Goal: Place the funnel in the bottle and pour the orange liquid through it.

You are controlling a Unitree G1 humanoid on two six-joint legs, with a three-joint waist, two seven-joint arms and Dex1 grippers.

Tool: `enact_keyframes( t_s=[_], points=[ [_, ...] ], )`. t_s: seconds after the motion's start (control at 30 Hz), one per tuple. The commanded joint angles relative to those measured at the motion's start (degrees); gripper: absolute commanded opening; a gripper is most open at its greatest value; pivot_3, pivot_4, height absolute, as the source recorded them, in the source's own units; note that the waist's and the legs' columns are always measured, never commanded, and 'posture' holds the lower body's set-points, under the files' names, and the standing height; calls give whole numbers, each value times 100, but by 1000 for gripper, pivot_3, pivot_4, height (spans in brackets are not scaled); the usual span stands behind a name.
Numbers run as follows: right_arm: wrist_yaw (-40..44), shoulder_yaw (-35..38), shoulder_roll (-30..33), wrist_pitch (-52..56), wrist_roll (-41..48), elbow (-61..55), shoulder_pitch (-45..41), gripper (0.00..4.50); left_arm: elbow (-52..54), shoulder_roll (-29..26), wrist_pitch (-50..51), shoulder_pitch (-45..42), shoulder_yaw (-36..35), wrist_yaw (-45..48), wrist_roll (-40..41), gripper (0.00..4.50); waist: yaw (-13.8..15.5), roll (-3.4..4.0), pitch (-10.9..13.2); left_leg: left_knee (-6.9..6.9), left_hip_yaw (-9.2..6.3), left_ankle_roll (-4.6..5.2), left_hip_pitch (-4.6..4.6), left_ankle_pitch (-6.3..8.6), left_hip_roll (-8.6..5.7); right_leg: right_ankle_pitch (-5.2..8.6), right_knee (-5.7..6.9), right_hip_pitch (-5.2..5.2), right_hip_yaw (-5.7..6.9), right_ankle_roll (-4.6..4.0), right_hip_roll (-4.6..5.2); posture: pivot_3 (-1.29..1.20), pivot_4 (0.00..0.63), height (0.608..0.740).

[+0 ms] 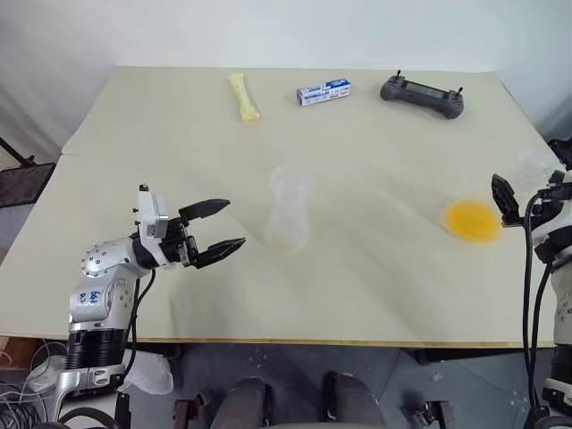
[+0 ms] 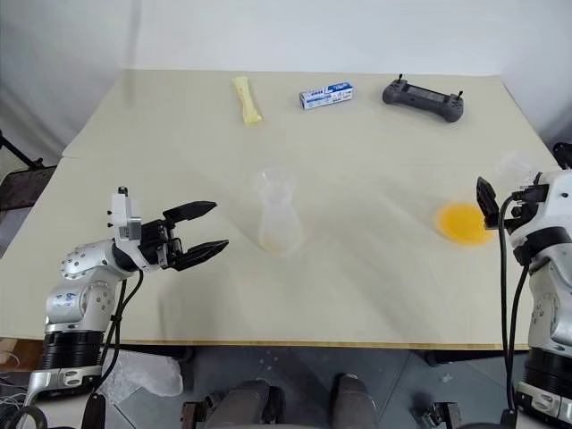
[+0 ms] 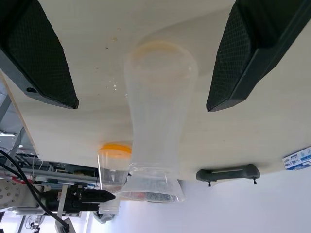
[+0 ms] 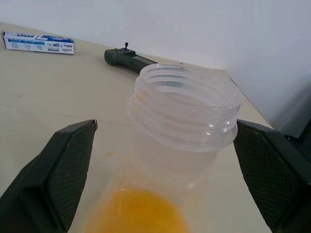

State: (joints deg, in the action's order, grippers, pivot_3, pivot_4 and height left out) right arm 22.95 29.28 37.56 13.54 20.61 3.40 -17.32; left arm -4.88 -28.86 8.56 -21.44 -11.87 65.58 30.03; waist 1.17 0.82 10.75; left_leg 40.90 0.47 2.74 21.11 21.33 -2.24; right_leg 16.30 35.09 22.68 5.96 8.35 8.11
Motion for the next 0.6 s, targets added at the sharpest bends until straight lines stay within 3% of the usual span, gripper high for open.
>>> enact_keyframes(
  t_s=[0.03,0.6],
  points=[
    [19,45,121,-218,-55,106,-147,4500,119,-8,-101,-35,-39,-43,109,4481,-1,0,0,0,0,0,0,0,1,0,0,0,0,0,-1,0,150,740],
    [-122,-14,14,-539,-93,1064,-760,4500,-70,4,-219,-186,35,-74,58,4481,-7,4,2,-1,0,0,2,0,1,0,-5,-1,1,0,0,0,150,740]
  ],
)
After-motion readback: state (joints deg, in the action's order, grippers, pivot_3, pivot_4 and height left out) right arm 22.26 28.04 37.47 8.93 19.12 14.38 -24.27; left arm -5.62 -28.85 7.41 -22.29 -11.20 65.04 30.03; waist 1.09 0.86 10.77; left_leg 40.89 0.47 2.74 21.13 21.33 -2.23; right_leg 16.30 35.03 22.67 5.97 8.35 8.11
